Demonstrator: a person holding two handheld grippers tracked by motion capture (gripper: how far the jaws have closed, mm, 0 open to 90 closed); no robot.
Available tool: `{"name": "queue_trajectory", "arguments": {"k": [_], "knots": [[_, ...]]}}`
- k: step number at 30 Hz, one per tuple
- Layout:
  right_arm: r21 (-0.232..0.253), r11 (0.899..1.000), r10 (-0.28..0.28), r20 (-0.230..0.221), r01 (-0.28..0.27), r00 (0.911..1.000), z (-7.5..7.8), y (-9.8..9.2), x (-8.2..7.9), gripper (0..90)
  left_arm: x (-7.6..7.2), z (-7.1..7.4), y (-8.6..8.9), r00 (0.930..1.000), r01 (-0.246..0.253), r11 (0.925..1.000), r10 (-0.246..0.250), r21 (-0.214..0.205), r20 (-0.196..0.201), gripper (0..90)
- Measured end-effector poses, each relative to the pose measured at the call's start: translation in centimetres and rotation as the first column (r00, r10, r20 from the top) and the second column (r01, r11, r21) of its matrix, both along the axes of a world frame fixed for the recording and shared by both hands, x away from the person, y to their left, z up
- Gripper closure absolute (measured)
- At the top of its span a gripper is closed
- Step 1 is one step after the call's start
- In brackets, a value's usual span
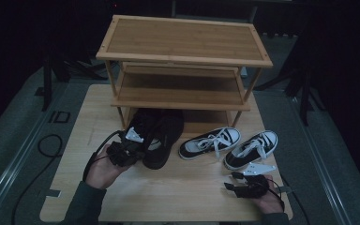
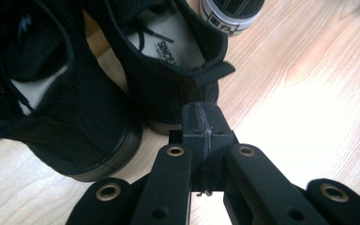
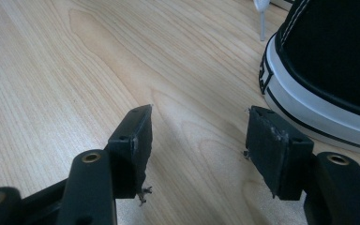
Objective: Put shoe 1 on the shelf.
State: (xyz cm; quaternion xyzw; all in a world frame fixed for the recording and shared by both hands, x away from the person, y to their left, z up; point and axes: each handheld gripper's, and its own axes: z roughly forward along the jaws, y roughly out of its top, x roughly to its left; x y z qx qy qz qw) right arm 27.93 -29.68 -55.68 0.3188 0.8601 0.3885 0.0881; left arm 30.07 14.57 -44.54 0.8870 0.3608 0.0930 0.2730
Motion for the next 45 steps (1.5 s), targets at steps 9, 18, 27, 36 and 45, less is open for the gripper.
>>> {"name": "queue_trajectory", "arguments": {"k": [9, 18, 27, 36, 45], "knots": [[0.000, 1.000, -0.001, -0.002, 0.001, 1.0000, 0.0, 0.0, 0.0, 40.8, -0.1, -1.7, 0.2, 0.9996, -0.015, 0.9999, 0.015, 0.002, -0.025, 90.0], [0.000, 1.000, -0.002, -0.001, 0.002, 1.0000, 0.0, 0.0, 0.0, 40.8, 0.0, -3.4, 0.0, 0.9992, 0.013, 0.9996, -0.012, 0.023, -0.038, 90.0], [0.000, 1.000, -0.005, -0.001, 0.005, 1.0000, 0.1, -0.1, 0.0, 40.8, 0.1, -4.9, -0.5, 0.9975, 0.021, 0.9993, -0.019, 0.030, -0.068, 90.0], [0.000, 1.000, -0.005, 0.000, 0.005, 1.0000, 0.1, -0.1, 0.0, 40.7, 0.2, -5.8, -0.9, 0.9969, 0.021, 0.9991, -0.019, 0.036, -0.077, 90.0], [-0.001, 1.000, -0.005, -0.001, 0.005, 1.0000, 0.0, -0.1, 0.0, 40.7, 1.1, -6.6, -1.3, 0.9969, 0.001, 0.9991, 0.002, 0.043, -0.079, 90.0]]}}
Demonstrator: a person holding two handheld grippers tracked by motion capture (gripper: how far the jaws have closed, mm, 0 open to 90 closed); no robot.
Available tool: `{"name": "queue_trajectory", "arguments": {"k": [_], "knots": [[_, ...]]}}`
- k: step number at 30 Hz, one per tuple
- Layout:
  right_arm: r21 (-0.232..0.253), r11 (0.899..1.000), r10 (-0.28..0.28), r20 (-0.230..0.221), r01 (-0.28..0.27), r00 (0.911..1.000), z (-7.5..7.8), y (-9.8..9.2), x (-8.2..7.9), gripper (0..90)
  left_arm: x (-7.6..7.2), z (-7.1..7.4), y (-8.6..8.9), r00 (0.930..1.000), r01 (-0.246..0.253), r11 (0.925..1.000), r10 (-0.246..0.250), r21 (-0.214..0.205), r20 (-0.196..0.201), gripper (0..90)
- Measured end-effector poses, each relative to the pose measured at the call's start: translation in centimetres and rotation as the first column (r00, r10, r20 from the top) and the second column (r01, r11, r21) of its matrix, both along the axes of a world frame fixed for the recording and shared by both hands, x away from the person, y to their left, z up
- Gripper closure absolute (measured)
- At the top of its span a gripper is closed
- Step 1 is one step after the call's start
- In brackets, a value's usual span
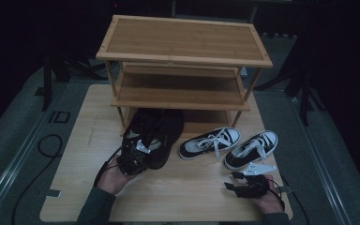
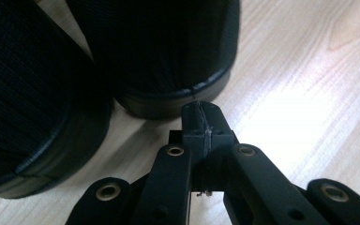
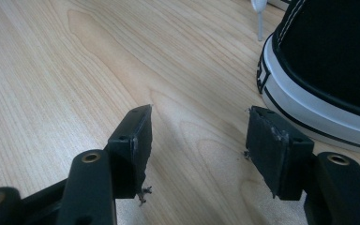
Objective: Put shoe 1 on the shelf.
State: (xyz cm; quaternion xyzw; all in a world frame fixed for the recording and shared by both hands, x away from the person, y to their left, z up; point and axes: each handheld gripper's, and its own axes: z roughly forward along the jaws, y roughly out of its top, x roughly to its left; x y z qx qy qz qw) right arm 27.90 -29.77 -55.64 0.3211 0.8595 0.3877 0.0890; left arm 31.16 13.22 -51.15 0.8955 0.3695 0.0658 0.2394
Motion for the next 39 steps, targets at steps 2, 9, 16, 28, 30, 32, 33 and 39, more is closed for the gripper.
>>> {"name": "queue_trajectory", "arguments": {"k": [2, 9, 16, 28, 30, 32, 33, 39], "knots": [[0.000, 1.000, 0.000, -0.001, 0.000, 1.0000, 0.0, 0.0, 0.0, 40.7, 0.2, 0.0, 0.0, 1.0000, -0.003, 1.0000, 0.003, -0.001, -0.005, 90.0], [-0.001, 1.000, 0.002, 0.000, -0.002, 1.0000, 0.0, 0.1, 0.0, 40.6, 0.9, 0.3, -0.1, 0.9992, -0.039, 0.9992, 0.039, 0.005, 0.012, 90.0], [0.000, 1.000, 0.003, -0.001, -0.003, 1.0000, 0.0, 0.1, 0.0, 40.6, 1.8, 0.9, -0.9, 0.9966, -0.068, 0.9976, 0.067, 0.016, 0.047, 90.0], [-0.001, 1.000, 0.004, -0.001, -0.004, 1.0000, 0.0, 0.1, 0.0, 40.7, 1.6, 0.5, -1.5, 0.9989, -0.034, 0.9993, 0.033, 0.018, 0.032, 90.0], [-0.001, 1.000, 0.003, -0.001, -0.003, 1.0000, 0.0, 0.1, 0.0, 40.7, 1.5, 0.3, -1.5, 0.9995, -0.024, 0.9994, 0.024, 0.023, 0.021, 90.0], [0.000, 1.000, 0.003, -0.001, -0.003, 1.0000, 0.0, 0.1, 0.0, 40.7, 1.4, -0.1, -1.6, 0.9998, -0.015, 0.9995, 0.015, 0.029, 0.015, 90.0], [0.000, 1.000, 0.003, -0.001, -0.003, 1.0000, 0.0, 0.1, 0.0, 40.7, 1.4, -0.2, -1.7, 0.9998, -0.014, 0.9994, 0.014, 0.032, 0.012, 90.0], [0.000, 1.000, 0.004, -0.001, -0.004, 1.0000, 0.0, 0.1, 0.0, 40.7, 2.0, 0.2, -2.1, 0.9975, -0.049, 0.9987, 0.048, 0.017, 0.051, 90.0]]}}
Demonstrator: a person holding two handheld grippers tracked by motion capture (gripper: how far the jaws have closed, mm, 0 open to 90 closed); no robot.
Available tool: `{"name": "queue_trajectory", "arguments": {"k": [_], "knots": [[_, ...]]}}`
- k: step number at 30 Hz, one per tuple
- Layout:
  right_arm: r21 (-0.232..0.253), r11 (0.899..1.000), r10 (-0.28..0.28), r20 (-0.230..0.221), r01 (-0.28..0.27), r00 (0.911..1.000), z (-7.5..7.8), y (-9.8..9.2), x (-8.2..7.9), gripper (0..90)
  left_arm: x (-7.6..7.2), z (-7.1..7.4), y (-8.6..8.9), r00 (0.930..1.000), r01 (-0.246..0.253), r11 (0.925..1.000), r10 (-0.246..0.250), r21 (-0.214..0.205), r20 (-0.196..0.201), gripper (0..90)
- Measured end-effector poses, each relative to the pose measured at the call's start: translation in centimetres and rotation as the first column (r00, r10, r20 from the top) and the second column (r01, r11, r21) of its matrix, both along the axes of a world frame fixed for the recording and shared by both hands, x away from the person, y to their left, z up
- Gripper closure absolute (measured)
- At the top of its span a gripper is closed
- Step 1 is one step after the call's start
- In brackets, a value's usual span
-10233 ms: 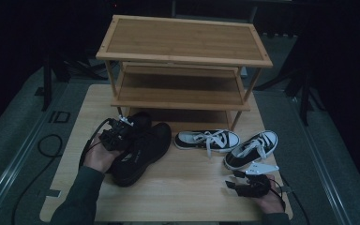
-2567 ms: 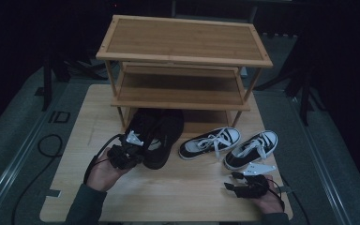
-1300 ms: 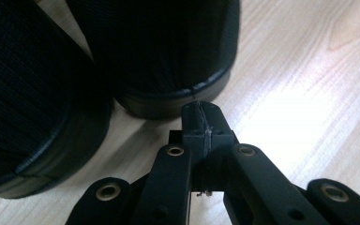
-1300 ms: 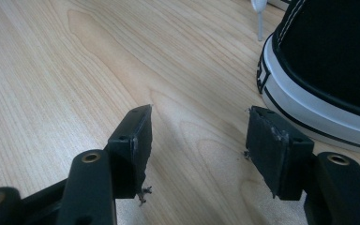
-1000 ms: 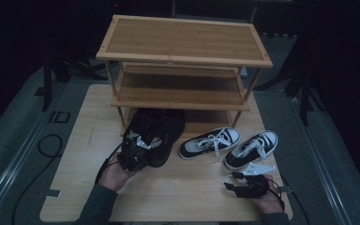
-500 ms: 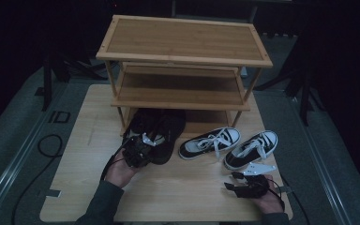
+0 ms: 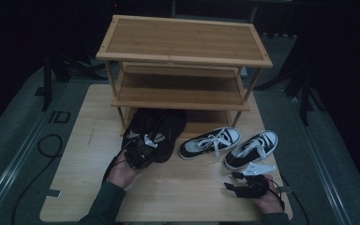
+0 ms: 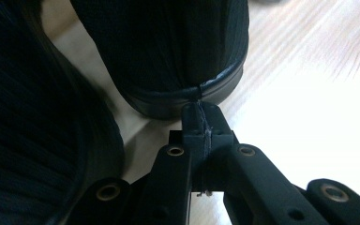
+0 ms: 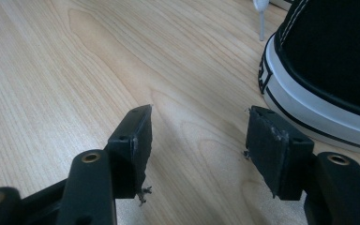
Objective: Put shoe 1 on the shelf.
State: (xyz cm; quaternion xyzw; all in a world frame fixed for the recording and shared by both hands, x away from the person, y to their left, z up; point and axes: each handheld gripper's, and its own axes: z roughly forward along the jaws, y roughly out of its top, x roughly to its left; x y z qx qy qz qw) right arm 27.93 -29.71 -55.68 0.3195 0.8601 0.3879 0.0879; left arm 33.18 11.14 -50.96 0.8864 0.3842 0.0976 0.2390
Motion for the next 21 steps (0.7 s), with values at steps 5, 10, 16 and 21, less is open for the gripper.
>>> {"name": "queue_trajectory", "arguments": {"k": [5, 10, 16, 21], "knots": [[-0.001, 1.000, 0.000, 0.000, 0.000, 1.0000, 0.0, 0.0, 0.0, 40.6, 0.9, 0.8, -1.0, 0.9995, -0.009, 0.9998, 0.008, 0.015, 0.030, 90.0], [0.000, 1.000, 0.001, 0.000, -0.001, 1.0000, 0.0, 0.0, 0.0, 40.7, 1.6, 0.9, -2.1, 0.9984, -0.010, 0.9992, 0.007, 0.038, 0.056, 90.0], [0.000, 1.000, 0.001, 0.000, -0.001, 1.0000, 0.0, 0.0, 0.0, 40.7, 2.5, 0.9, -2.8, 0.9969, -0.039, 0.9978, 0.035, 0.054, 0.070, 90.0], [0.000, 1.000, 0.001, 0.000, -0.001, 1.0000, 0.0, 0.0, 0.0, 40.7, 3.1, 0.8, -2.8, 0.9948, -0.067, 0.9954, 0.061, 0.069, 0.081, 90.0]]}}
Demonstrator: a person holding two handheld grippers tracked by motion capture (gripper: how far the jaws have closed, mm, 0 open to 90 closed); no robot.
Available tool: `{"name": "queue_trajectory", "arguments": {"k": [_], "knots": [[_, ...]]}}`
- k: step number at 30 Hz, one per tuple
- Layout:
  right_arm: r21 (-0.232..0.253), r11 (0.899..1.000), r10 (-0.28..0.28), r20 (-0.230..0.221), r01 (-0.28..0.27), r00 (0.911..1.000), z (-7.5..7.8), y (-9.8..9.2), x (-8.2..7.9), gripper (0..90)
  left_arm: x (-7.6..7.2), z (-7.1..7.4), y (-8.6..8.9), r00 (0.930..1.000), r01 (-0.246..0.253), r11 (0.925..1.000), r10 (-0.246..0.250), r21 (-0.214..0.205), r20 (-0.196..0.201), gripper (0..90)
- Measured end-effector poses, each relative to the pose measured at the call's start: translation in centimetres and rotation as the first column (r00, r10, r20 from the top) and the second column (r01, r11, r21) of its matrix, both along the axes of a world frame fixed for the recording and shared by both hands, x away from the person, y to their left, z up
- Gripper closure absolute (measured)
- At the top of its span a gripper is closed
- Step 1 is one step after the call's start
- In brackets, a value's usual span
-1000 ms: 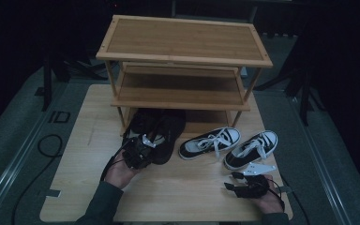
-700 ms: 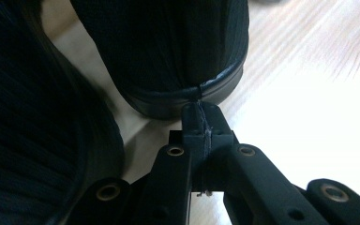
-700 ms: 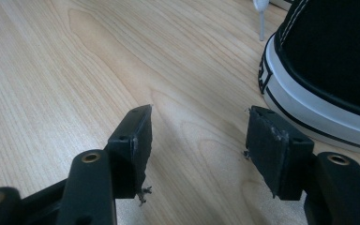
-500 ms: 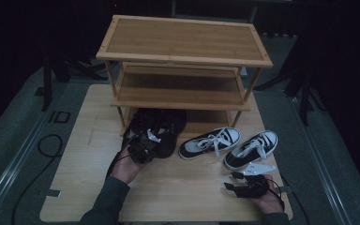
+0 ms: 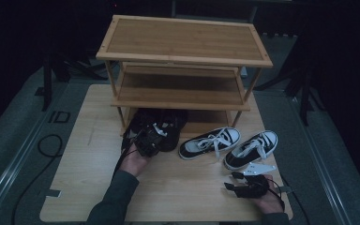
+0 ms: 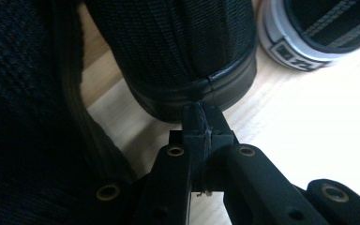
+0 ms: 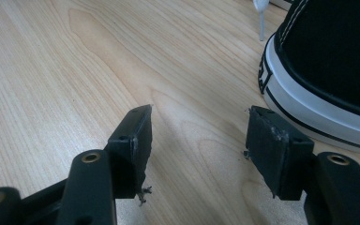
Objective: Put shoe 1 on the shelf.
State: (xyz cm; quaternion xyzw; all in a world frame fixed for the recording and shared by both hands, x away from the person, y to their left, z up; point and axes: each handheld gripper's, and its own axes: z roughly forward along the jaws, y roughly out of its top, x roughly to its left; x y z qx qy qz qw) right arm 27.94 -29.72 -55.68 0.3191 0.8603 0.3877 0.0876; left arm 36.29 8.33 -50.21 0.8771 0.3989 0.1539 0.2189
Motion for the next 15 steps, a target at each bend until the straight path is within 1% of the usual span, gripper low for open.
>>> {"name": "queue_trajectory", "arguments": {"k": [4, 7, 13, 14, 15], "knots": [[0.001, 1.000, 0.001, 0.000, -0.001, 1.0000, 0.0, 0.0, 0.0, 40.7, 0.2, 0.0, -0.1, 1.0000, -0.001, 0.9999, 0.001, -0.013, -0.006, 90.0], [0.000, 1.000, 0.001, 0.000, -0.001, 1.0000, 0.0, 0.1, 0.0, 40.7, 0.5, 0.0, -0.3, 1.0000, -0.004, 0.9999, 0.004, -0.010, -0.006, 90.0], [0.000, 1.000, 0.002, 0.000, -0.002, 1.0000, 0.0, 0.1, 0.0, 40.7, 1.4, -0.1, -1.8, 0.9999, 0.010, 0.9999, -0.010, -0.004, -0.001, 90.0], [0.000, 1.000, 0.002, 0.000, -0.002, 1.0000, 0.0, 0.0, 0.0, 40.7, 1.4, -0.1, -1.8, 0.9999, 0.010, 0.9999, -0.010, -0.004, -0.001, 90.0], [0.000, 1.000, 0.002, 0.000, -0.002, 1.0000, 0.0, 0.0, 0.0, 40.7, 1.7, -0.1, -2.2, 0.9999, 0.010, 0.9999, -0.010, -0.002, -0.001, 90.0]]}}
